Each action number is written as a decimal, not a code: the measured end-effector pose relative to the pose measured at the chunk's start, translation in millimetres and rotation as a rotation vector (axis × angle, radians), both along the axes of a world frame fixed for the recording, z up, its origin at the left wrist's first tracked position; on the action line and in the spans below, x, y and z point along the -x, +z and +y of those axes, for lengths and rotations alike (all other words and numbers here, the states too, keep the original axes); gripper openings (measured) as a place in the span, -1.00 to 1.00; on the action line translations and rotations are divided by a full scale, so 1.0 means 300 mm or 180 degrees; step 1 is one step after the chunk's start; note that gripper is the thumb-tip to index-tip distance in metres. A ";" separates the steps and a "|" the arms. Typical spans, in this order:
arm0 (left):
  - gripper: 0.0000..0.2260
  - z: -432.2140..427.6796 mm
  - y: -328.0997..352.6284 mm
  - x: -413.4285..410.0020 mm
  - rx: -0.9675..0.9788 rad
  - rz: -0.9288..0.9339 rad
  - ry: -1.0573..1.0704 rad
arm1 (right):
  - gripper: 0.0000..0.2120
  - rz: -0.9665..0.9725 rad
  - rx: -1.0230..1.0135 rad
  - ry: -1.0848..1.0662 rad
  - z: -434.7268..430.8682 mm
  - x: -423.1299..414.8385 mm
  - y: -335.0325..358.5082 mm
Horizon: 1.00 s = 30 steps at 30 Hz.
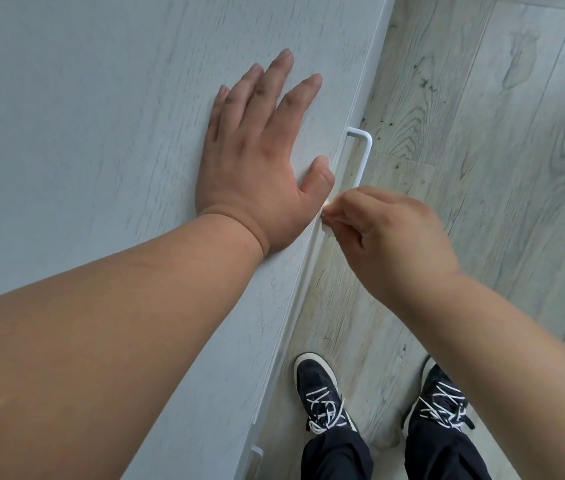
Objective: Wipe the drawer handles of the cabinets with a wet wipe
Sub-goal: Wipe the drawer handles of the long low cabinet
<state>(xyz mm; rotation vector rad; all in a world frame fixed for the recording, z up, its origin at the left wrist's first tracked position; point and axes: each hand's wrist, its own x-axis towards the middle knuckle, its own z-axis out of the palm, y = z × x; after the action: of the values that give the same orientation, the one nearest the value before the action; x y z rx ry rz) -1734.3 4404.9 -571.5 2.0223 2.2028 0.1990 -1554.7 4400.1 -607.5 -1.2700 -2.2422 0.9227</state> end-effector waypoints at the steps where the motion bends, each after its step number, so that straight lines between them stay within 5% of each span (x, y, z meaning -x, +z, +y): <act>1: -0.34 0.001 0.000 -0.001 0.0013 0.0006 0.0002 | -0.90 0.0016 0.0138 -0.0110 0.012 0.001 0.004; 3: -0.34 0.001 -0.001 -0.002 0.0016 0.0017 -0.0008 | -0.93 0.0171 0.0498 -0.0409 0.043 -0.001 0.006; 11: -0.34 0.002 -0.003 -0.001 -0.0016 -0.0001 -0.0012 | -0.95 0.0290 0.0184 -0.0239 -0.013 0.007 -0.017; 15: -0.34 -0.001 -0.003 0.000 -0.0008 0.0006 -0.0020 | -0.97 0.0710 0.0942 -0.0982 -0.004 0.010 0.012; 21: -0.35 0.001 -0.004 0.001 -0.0049 0.0022 -0.0026 | -0.73 0.0486 0.0625 -0.0933 -0.013 0.022 0.028; 26: -0.35 -0.001 -0.005 0.000 -0.0041 -0.0015 -0.0021 | -0.86 0.0459 0.0844 -0.1154 -0.003 0.023 0.017; 30: -0.34 0.001 -0.005 0.000 -0.0043 -0.0002 -0.0026 | -0.85 0.0183 0.0303 -0.0931 0.008 0.035 0.010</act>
<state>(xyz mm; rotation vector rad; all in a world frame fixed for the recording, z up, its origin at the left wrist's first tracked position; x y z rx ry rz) -1734.3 4405.2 -573.1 2.0376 2.1982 0.2140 -1565.1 4402.3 -604.7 -1.5426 -1.9218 0.9484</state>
